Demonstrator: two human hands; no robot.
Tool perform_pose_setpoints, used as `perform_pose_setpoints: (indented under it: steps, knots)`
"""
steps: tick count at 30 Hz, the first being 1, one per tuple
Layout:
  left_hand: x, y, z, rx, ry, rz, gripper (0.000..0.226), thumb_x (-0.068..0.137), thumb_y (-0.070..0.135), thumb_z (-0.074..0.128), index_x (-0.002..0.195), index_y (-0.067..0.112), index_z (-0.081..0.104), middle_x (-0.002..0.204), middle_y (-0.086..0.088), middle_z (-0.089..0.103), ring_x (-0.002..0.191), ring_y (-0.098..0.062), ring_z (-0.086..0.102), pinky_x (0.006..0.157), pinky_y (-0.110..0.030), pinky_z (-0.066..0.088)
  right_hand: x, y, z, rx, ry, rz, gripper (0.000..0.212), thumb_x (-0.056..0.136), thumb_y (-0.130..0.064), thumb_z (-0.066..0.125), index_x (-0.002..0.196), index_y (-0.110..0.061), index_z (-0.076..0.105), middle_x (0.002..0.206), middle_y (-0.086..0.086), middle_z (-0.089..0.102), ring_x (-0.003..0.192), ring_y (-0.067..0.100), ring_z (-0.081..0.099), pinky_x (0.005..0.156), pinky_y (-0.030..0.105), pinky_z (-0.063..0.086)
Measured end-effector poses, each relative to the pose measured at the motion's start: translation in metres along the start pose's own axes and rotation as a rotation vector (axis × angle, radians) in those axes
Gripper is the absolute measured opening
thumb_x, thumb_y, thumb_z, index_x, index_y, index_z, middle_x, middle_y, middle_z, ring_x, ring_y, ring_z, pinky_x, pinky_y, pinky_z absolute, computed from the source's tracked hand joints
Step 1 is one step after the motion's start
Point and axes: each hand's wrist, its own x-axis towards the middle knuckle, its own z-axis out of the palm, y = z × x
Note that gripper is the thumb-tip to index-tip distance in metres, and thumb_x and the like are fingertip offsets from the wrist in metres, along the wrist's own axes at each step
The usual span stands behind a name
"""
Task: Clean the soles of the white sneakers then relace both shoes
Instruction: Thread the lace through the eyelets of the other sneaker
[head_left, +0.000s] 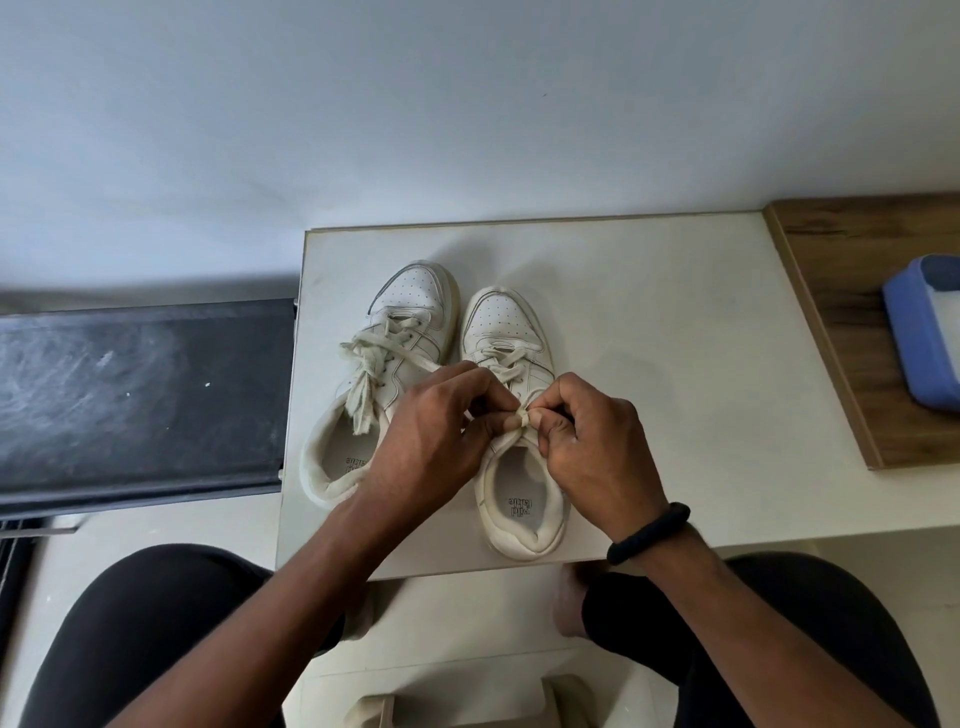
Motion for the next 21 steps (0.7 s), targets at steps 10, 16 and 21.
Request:
perform_pose_setpoints:
  steps: [10,16,21]
  knots:
    - [0.003,0.004,-0.010,-0.044,0.008,-0.180,0.007,0.086,0.021,0.084,0.086,0.027,0.082,0.085,0.019,0.074,0.078,0.004,0.067,0.068,-0.005,0.043,0.011,0.009,-0.033,0.140,-0.190,0.100,0.019,0.088,-0.015,0.075,0.098,-0.030,0.079,0.076,-0.013,0.071,0.066,0.001,0.063,0.066,0.014,0.048]
    - [0.004,0.006,-0.015,0.071,-0.050,-0.082,0.004,0.093,0.022,0.079,0.095,0.023,0.082,0.092,0.012,0.075,0.087,0.000,0.067,0.072,-0.003,0.042,0.011,0.012,-0.042,0.133,-0.220,0.087,0.012,0.083,-0.015,0.080,0.083,-0.026,0.075,0.076,-0.008,0.074,0.074,0.006,0.069,0.073,0.022,0.054]
    - [0.004,0.006,-0.015,0.065,-0.071,-0.088,0.008,0.092,0.031,0.078,0.097,0.026,0.081,0.095,0.011,0.074,0.089,-0.002,0.067,0.074,-0.005,0.043,0.008,0.005,-0.031,0.163,-0.190,0.080,0.011,0.083,-0.014,0.080,0.083,-0.025,0.076,0.076,-0.012,0.074,0.074,0.001,0.069,0.074,0.020,0.055]
